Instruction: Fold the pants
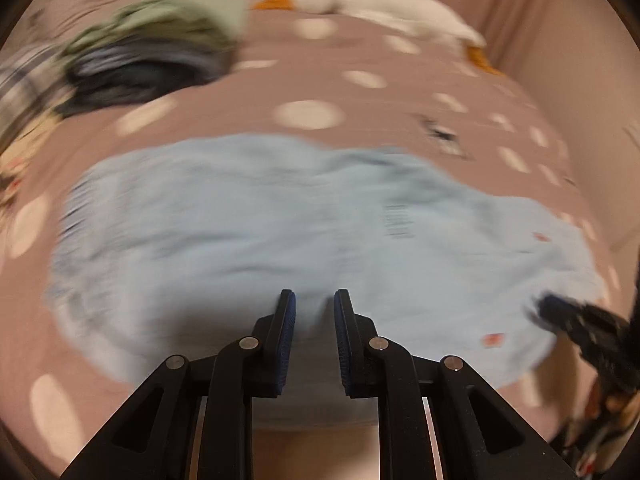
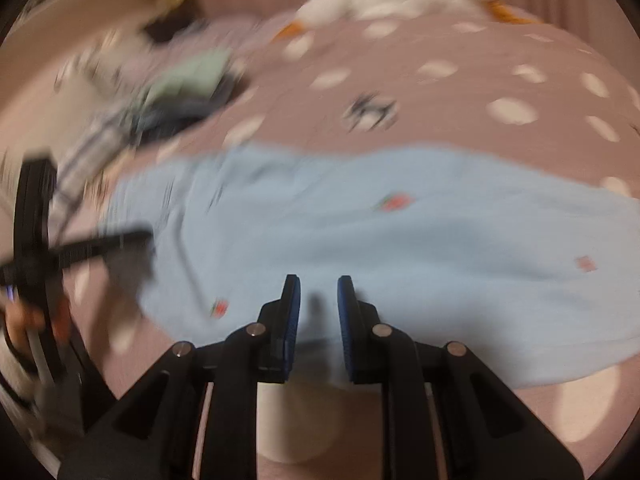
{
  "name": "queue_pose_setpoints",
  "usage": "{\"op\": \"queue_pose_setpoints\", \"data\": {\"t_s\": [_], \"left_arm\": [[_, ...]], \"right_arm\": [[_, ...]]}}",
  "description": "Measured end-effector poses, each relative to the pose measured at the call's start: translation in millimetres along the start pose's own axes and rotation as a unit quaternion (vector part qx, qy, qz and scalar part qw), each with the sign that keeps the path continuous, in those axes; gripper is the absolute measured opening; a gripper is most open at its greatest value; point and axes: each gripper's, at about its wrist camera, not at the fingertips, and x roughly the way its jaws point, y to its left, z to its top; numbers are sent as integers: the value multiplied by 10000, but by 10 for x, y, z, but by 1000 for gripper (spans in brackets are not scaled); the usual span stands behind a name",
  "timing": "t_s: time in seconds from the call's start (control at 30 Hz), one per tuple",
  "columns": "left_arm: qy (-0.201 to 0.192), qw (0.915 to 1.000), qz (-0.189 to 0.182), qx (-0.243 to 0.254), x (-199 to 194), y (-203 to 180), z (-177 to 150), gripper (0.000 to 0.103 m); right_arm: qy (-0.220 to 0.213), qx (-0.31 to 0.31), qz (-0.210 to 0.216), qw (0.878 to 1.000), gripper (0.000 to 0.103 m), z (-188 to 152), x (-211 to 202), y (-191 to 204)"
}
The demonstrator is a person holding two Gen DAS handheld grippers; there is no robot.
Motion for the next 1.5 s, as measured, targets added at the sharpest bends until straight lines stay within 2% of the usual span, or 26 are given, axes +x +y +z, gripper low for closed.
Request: {"op": "queue_pose_setpoints", "data": {"t_s": [0.03, 0.1, 0.17, 0.23, 0.27, 0.33, 0.4, 0.43, 0.5, 0.67, 0.73, 0.8, 0.9, 1.0, 1.1, 1.13, 1.17, 1.2, 1.27, 1.3, 1.37, 1.43, 1.5], "left_arm": [[-6, 9998, 163, -112, -11, 138, -25, 16], [-97, 9987, -3, -507, -64, 481, -62, 16], [-111, 9968, -156, -778, -106, 681, -68, 5], [-197, 9955, 103, -917, -148, 820, -60, 5], [-211, 9949, 158, -978, -166, 862, -52, 5], [-194, 9936, 27, -1108, -196, 860, -33, 5], [-217, 9964, 30, -823, -228, 688, 8, 7], [-241, 9976, 25, -642, -232, 617, 33, 7], [-239, 9989, -255, -297, -209, 379, 126, 7], [-110, 9953, -805, 524, -47, -167, 300, 9], [16, 9924, -940, 794, 57, -363, 336, 13], [84, 9906, -914, 1019, 186, -505, 368, 16], [317, 9908, -893, 965, 399, -508, 416, 16], [367, 9905, -1043, 815, 419, -421, 420, 16], [367, 9902, -1040, 861, 404, -393, 428, 16], [372, 9901, -1040, 861, 402, -378, 440, 16], [375, 9902, -1045, 847, 408, -367, 450, 16], [371, 9904, -1040, 827, 411, -372, 467, 16], [364, 9909, -1048, 765, 406, -331, 488, 16], [365, 9910, -1054, 737, 409, -327, 493, 16], [376, 9916, -1033, 676, 432, -304, 504, 16], [408, 9919, -1003, 671, 463, -312, 516, 16], [393, 9921, -971, 694, 459, -325, 521, 16]], "right_arm": [[158, -122, -113, 9997, 15, -77, 66, -6], [175, -107, -223, 9995, 4, -125, 75, -143], [125, 374, -357, 9986, 0, -142, -11, -483], [101, 1035, -454, 9935, 0, -136, -119, -872], [107, 1229, -678, 9900, 0, -128, -176, -1031], [127, 1225, -1352, 9831, 0, -36, -289, -1173], [52, 966, -1654, 9815, 17, 66, -321, -1052], [-12, 810, -1659, 9828, 21, 147, -331, -969], [-200, 543, -1058, 9927, 31, 323, -331, -818], [-3, -482, -372, 9981, 34, 815, 31, -392], [162, -1042, -20, 9944, 33, 967, 254, -182], [310, -1437, 109, 9891, 31, 1107, 454, 4], [604, -1971, 345, 9779, 29, 1239, 714, 209], [781, -2382, 277, 9677, 30, 1310, 958, 318], [963, -2671, 320, 9583, 30, 1366, 1116, 376], [1035, -2765, 345, 9548, 26, 1367, 1157, 398], [1118, -2883, 380, 9502, 11, 1353, 1191, 421], [1198, -3043, 462, 9439, 4, 1336, 1207, 465], [1092, -3240, 342, 9391, 3, 1344, 1191, 535], [997, -3216, 323, 9411, 3, 1375, 1161, 536], [764, -2921, 308, 9528, 3, 1519, 1125, 492], [660, -2781, 58, 9583, 4, 1592, 1185, 471], [1034, -2554, 251, 9610, 5, 1577, 1308, 447]]}}
